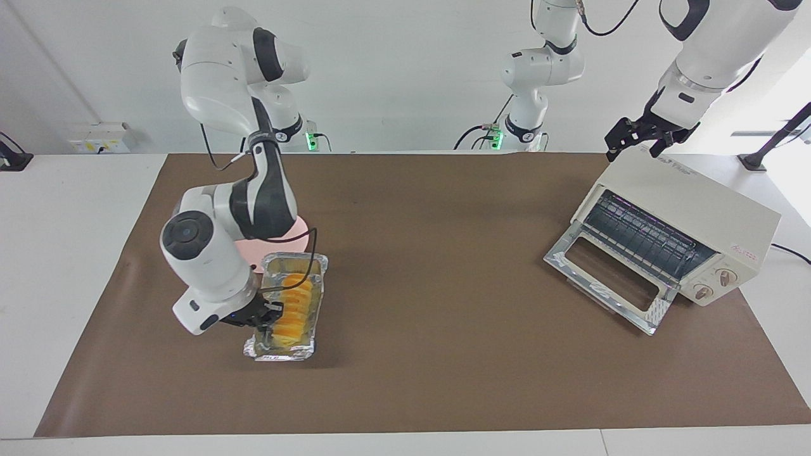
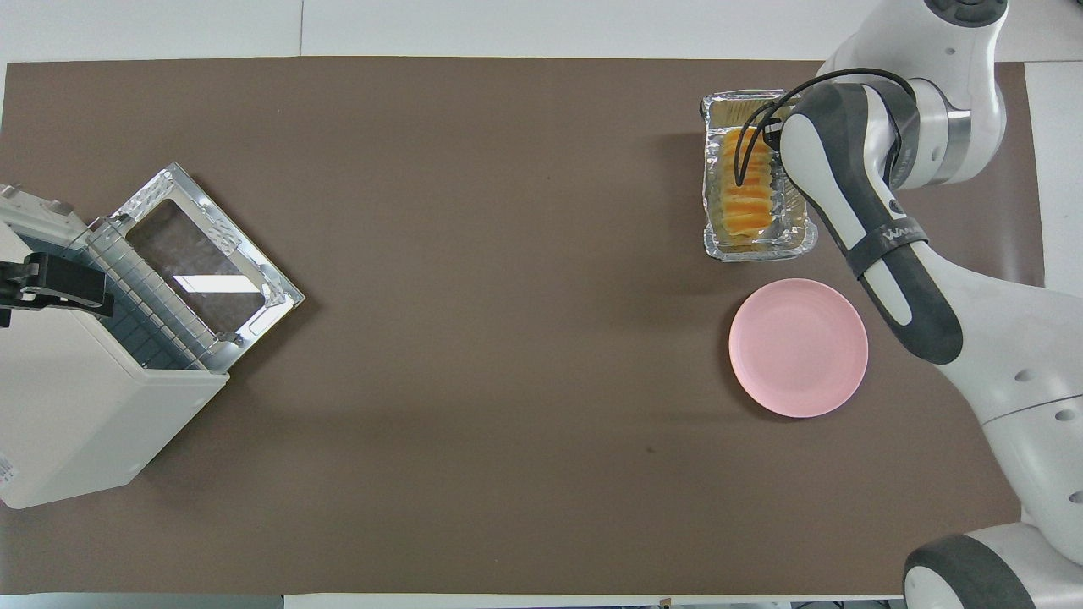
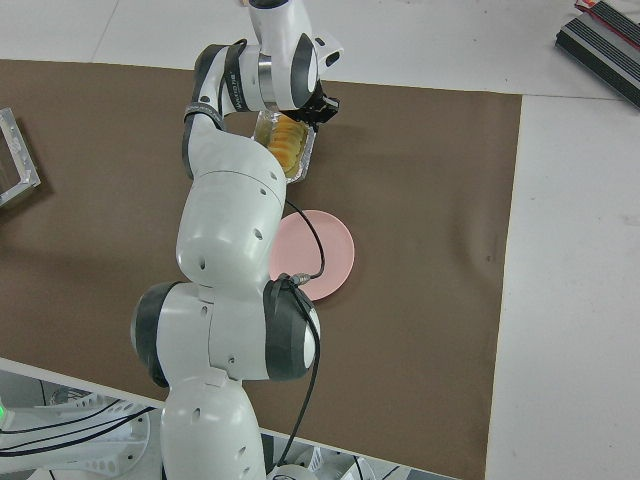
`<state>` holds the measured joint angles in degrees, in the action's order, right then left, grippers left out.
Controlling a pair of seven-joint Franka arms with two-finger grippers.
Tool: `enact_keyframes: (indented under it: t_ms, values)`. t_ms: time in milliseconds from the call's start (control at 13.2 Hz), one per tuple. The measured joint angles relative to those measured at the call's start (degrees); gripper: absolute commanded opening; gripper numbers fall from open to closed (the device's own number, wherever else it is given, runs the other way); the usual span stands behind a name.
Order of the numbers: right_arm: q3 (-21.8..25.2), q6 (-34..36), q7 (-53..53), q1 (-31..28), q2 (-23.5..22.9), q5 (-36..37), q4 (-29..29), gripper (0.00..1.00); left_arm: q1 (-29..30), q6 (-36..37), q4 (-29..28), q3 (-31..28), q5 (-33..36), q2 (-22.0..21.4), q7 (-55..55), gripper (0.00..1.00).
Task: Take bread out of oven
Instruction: 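Lift the bread rolls from the tray with the right gripper onto the plate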
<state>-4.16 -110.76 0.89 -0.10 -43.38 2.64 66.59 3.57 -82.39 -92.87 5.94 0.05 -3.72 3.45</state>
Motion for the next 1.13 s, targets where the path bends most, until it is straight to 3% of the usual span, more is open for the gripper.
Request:
enact_keyframes:
  t_ms: [227, 302, 453, 680, 831, 1134]
  values:
    - [0.01, -4.25, -3.84, -0.80, -4.36, 0.06, -0.93, 0.00, 0.00, 0.00, 0.00, 0.00, 0.00, 0.00, 0.00, 1.00]
    - [0.01, -4.68, -4.20, -0.66, -4.67, 0.07, -1.16, 0.99, 0.00, 0.00, 0.00, 0.00, 0.00, 0.00, 0.00, 1.00]
    - [0.01, -4.17, -4.44, -0.48, -4.25, 0.12, -2.22, 1.00, 0.00, 0.00, 0.00, 0.00, 0.00, 0.00, 0.00, 1.00]
    - [-0.03, 3.42, -4.39, 0.56, -0.07, 0.23, -2.42, 1.00, 0.00, 0.00, 0.00, 0.00, 0.00, 0.00, 0.00, 1.00]
    - [-0.02, 4.91, -3.20, 1.97, 1.78, 0.34, -2.10, 0.95, 0.00, 0.00, 0.00, 0.00, 0.00, 0.00, 0.00, 1.00]
    - [0.07, -4.83, -0.93, 3.66, 2.49, 1.58, 6.36, 0.90, 0.01, 0.00, 0.00, 0.00, 0.00, 0.00, 0.00, 1.00]
